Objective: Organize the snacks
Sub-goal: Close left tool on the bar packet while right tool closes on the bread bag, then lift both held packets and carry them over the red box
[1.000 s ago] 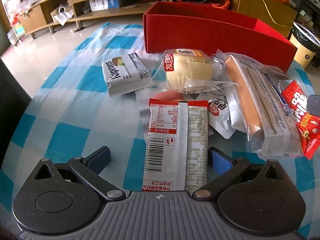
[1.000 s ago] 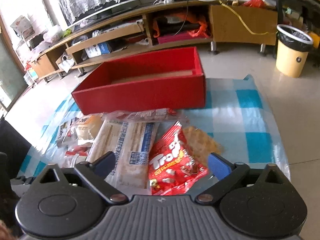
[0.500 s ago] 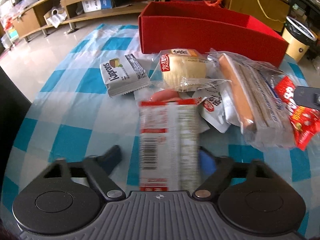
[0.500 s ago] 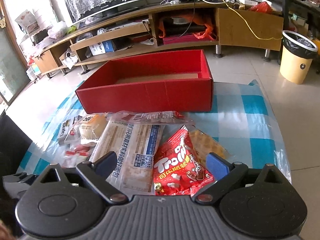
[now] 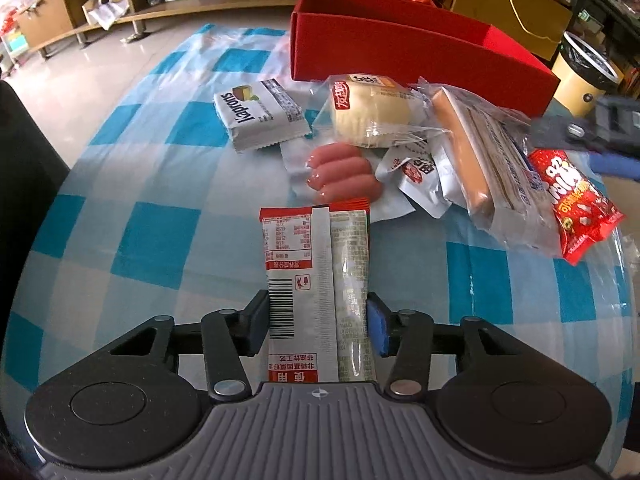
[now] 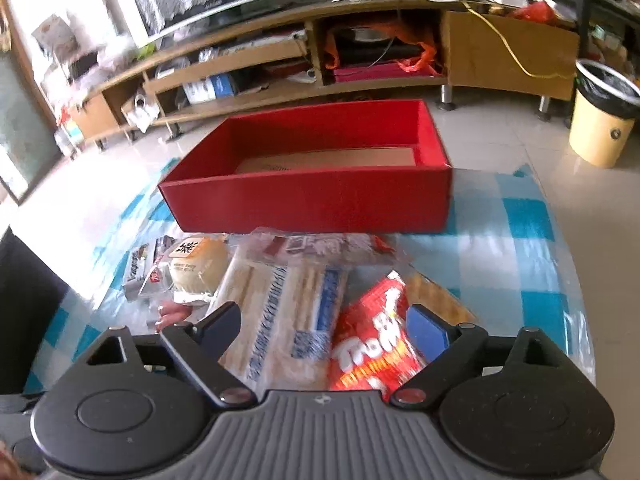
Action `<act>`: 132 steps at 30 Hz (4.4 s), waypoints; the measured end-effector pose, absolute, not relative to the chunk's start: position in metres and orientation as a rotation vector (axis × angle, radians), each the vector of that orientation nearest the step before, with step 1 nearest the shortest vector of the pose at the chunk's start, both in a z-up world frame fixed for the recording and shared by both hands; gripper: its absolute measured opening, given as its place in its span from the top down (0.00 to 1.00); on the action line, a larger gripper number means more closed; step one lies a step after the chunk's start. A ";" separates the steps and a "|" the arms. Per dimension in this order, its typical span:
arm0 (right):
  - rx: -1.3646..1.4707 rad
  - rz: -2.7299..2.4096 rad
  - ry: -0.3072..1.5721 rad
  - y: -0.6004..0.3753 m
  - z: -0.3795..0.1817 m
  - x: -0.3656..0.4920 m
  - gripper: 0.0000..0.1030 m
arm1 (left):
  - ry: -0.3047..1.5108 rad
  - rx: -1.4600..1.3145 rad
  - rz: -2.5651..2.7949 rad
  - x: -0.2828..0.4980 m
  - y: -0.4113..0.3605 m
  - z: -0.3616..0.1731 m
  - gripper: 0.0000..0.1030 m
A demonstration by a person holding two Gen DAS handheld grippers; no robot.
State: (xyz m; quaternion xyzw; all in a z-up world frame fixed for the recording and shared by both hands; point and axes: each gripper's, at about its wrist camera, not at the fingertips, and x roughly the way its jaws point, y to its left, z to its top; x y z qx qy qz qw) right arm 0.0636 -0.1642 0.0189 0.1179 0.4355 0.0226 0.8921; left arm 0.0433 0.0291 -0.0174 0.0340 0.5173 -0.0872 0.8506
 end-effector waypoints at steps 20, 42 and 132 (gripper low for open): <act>0.212 0.087 1.067 -0.123 -0.010 0.100 0.09 | 1.078 0.020 -0.188 0.050 0.033 -0.023 0.10; 0.345 0.202 0.995 -0.171 -0.003 0.033 0.32 | 1.055 0.038 -0.108 0.054 0.030 -0.005 0.45; 0.228 0.086 0.764 -0.224 -0.011 0.242 0.33 | 0.829 0.098 -0.193 0.280 -0.072 0.025 0.46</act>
